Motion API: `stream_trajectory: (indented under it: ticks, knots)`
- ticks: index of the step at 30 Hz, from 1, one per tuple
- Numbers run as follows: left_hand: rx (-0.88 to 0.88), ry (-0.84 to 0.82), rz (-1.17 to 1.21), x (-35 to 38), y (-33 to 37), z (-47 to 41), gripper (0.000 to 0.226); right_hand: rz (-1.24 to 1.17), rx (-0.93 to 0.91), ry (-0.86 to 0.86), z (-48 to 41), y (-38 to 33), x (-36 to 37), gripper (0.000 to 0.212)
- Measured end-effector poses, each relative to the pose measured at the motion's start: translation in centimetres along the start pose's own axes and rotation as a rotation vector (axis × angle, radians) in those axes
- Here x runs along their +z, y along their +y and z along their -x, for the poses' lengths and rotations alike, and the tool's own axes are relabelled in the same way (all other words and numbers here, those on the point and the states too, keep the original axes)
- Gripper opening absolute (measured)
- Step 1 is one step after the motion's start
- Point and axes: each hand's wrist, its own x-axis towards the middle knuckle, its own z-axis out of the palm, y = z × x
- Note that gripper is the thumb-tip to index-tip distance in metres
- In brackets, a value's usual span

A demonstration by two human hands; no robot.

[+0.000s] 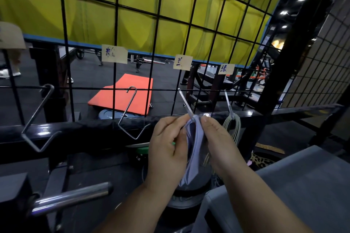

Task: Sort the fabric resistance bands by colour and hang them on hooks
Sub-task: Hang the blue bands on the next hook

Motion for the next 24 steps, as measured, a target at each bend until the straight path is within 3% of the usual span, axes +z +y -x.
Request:
stream_trajectory:
  ticks: [4,8,11,14,17,18,24]
  knots:
    - [-0.024,-0.007,0.047,0.5,0.6,0.0,0.031,0.021,-0.016,0.004,-0.1,-0.3,-0.2,0.029]
    - [0.01,0.02,-0.052,0.7,0.6,0.0,0.042,0.016,-0.009,-0.023,-0.1,-0.5,-0.3,0.028]
    - [-0.027,0.064,-0.062,0.4,0.7,-0.1,0.033,0.015,-0.016,-0.045,-0.1,-0.4,-0.1,0.028]
    - [-0.068,0.099,0.022,0.1,1.1,-0.2,0.04,-0.035,-0.013,-0.033,0.0,-0.2,0.2,0.04]
    - [-0.017,0.106,-0.056,0.0,0.1,-0.1,0.022,-0.085,-0.01,-0.045,0.0,0.1,0.4,0.05]
    - [-0.014,0.102,-0.071,0.0,-0.3,0.1,0.01,-0.096,-0.011,-0.045,0.0,0.2,0.5,0.049]
    - [0.017,0.148,-0.042,0.3,-0.4,0.1,0.022,-0.156,0.028,-0.062,-0.1,0.0,0.1,0.035]
